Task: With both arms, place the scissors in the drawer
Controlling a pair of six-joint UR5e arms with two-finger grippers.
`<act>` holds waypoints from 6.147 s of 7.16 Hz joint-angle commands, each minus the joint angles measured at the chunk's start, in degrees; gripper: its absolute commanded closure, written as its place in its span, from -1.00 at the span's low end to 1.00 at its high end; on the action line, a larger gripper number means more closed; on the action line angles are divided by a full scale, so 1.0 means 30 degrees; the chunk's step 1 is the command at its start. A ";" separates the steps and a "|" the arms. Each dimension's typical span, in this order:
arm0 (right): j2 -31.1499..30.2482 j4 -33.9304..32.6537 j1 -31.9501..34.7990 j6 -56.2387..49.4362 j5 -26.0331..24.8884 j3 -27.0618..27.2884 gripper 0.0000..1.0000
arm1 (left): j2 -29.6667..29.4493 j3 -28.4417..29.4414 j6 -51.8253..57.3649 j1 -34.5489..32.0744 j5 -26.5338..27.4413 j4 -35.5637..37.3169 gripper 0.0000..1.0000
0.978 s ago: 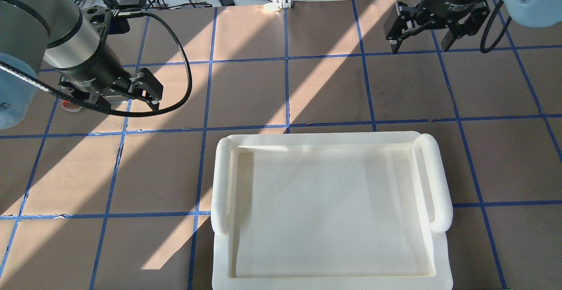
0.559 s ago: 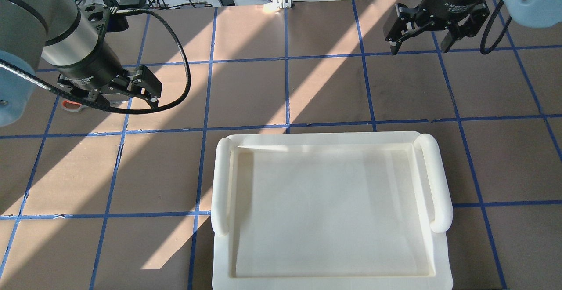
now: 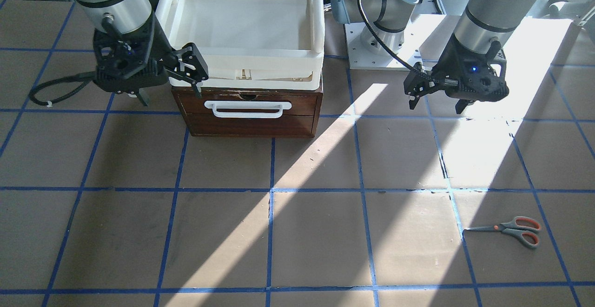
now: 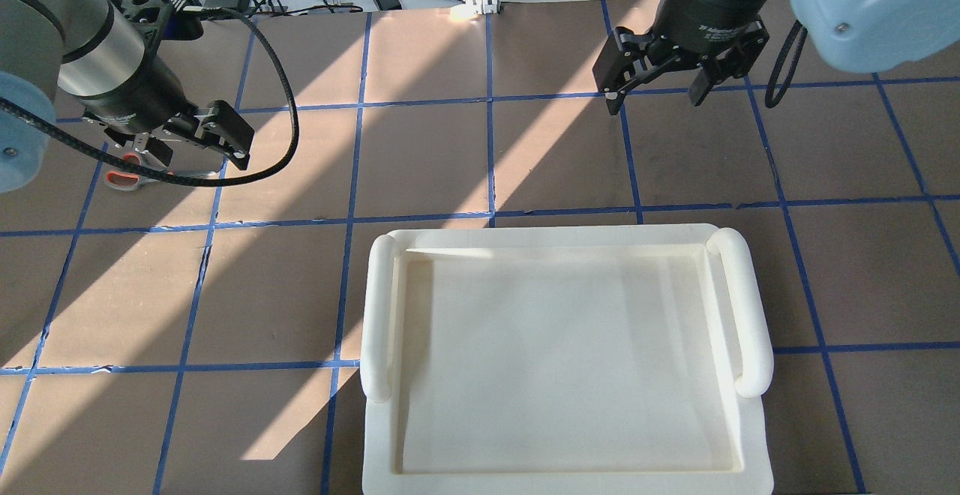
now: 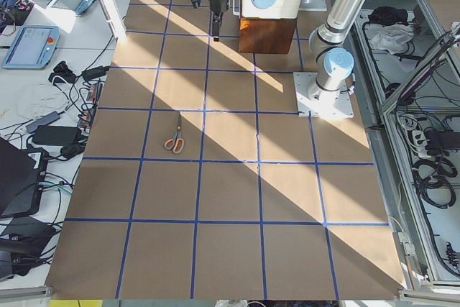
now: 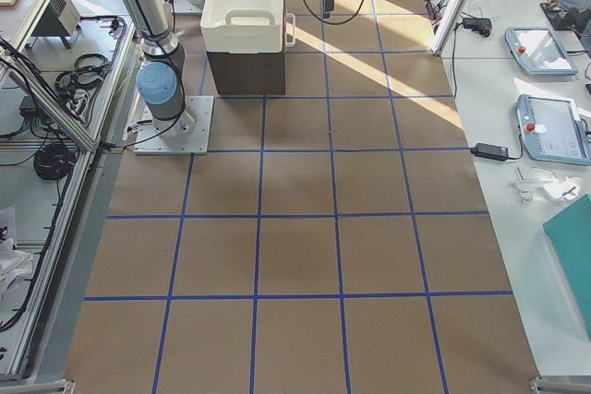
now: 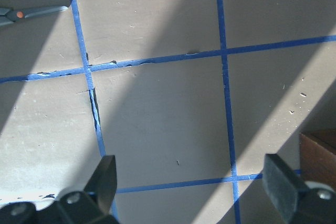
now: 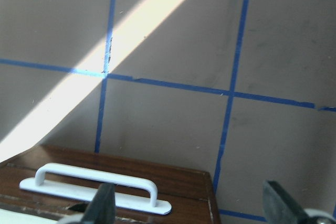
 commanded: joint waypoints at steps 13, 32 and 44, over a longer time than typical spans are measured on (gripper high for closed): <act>0.3747 -0.2671 0.3194 -2.1514 0.0822 0.1851 -1.00 | -0.7946 0.1059 2.9651 0.6930 -0.2044 0.8220 -0.94; 0.4832 -0.4133 0.3284 -2.1224 -0.0615 0.2466 -1.00 | -1.3639 0.4227 3.4701 0.7254 -0.1671 0.8192 0.99; 0.7733 -0.4810 0.2321 -2.3008 -0.0468 -0.1782 -1.00 | -0.9188 0.4403 3.4381 0.3475 -0.0733 0.5966 1.00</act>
